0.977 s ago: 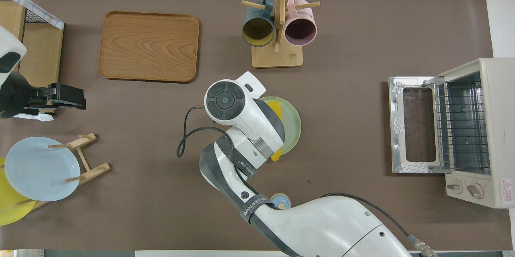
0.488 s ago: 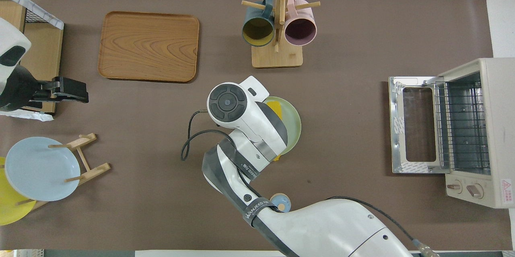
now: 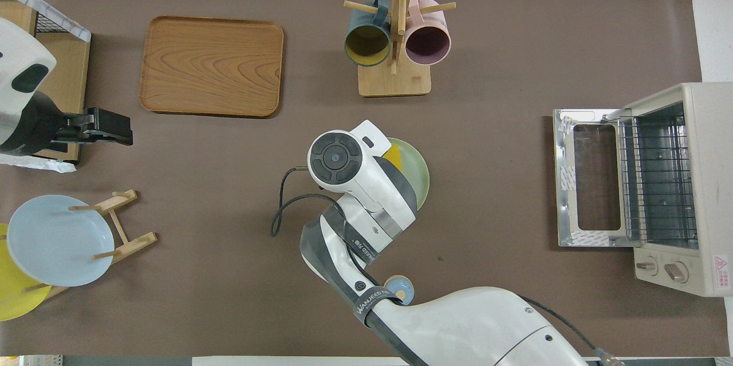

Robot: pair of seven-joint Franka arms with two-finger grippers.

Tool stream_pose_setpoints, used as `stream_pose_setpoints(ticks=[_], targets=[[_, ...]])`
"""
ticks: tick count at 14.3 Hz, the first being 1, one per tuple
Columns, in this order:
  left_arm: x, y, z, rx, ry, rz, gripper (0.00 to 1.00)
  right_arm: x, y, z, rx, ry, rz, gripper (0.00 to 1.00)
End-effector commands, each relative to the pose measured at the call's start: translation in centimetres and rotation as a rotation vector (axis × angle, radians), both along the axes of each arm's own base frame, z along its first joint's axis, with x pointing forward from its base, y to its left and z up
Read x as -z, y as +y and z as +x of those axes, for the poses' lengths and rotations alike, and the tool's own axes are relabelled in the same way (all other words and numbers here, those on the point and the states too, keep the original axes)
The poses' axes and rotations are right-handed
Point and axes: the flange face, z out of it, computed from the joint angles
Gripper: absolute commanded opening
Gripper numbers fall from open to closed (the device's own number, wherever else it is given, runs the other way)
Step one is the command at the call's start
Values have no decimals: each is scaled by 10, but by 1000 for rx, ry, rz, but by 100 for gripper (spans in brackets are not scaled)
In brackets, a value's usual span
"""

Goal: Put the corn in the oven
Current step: 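Grasp the green plate rim with the right gripper and lift it, then carry the plate with corn into the open toaster oven with the right gripper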

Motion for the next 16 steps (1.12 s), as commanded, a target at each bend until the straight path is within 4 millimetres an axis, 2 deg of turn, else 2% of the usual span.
stream_pose_setpoints(ticks=[1,2,4,5,7,8,11,13,16], targets=[[1,0,-3,15,19,-4,100,-11,-6,-3,-1,-12,-12,0],[1,1,-3,13,19,-5,100,-18,-10,3,2,-5,-23,0],[2,0,-2,15,22,-3,100,-53,-11,19,-68,6,-121,0],[5,-1,-2,16,28,-2,100,-68,-19,28,-77,12,-184,0],[11,0,3,13,31,-2,100,-85,-40,37,-99,35,-260,0],[10,1,5,15,26,2,100,-83,-53,40,-110,55,-290,0],[3,-2,8,44,7,-1,100,-96,-121,54,-54,105,-341,0],[5,-2,9,64,11,-1,100,-107,-173,55,-92,141,-360,0],[5,0,8,93,20,0,100,-128,-283,58,-118,189,-324,0]])
